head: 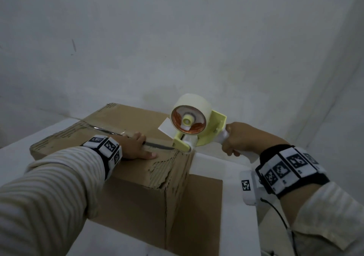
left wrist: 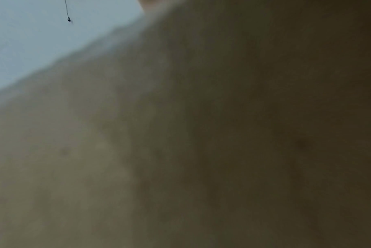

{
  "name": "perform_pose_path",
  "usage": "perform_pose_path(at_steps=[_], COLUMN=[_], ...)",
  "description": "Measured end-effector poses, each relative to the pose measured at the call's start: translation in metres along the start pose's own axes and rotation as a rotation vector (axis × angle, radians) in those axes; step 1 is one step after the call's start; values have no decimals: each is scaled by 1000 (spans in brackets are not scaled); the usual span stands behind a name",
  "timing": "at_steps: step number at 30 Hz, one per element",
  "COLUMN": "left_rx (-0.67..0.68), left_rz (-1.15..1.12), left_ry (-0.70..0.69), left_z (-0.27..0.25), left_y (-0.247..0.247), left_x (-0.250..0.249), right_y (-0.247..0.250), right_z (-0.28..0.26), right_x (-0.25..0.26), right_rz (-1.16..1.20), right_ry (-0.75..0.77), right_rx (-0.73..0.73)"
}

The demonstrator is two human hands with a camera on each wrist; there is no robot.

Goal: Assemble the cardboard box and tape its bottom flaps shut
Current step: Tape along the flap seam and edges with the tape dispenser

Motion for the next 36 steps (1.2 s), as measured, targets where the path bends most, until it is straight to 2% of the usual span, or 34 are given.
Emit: perform_pose_path(at_steps=[6,8,11,16,23,33,36], left_rx=[-118,-123,-59,-105,-99,-87,-81], left_rz=[-60,-166,-296,-120,-120,-87,-100], left_ry=[20,-76,-231,-129,-156,-157,-168], left_z=[-12,-22,-32,-25,-23,-32,-36], left_y=[11,16,18,7,8,9,11], left_x=[-18,-37,-71,-83,-74,-64,-61], right_y=[-8,-11,-14,-23,-41,-52,-52], right_z=[-5,-5,-6,-14,-22,-34,-40], right_x=[-5,-5,-6,-14,-27,-42,-47], right_rz=[4,27,77,142,246,274,218], right_ry=[-21,-22,-23,-34,-40,-78,-108], right_rx=[-50,-56,-68,-90,-137,-96,-99])
Point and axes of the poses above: each hand's wrist, its own z-axis towards the middle knuckle, its own y-axis out of the back of the hand, x = y × z, the point moved 1 cm from there along z, towards the middle knuckle, and after that the axes turned 11 degrees about -x, right-handed, at the moved point
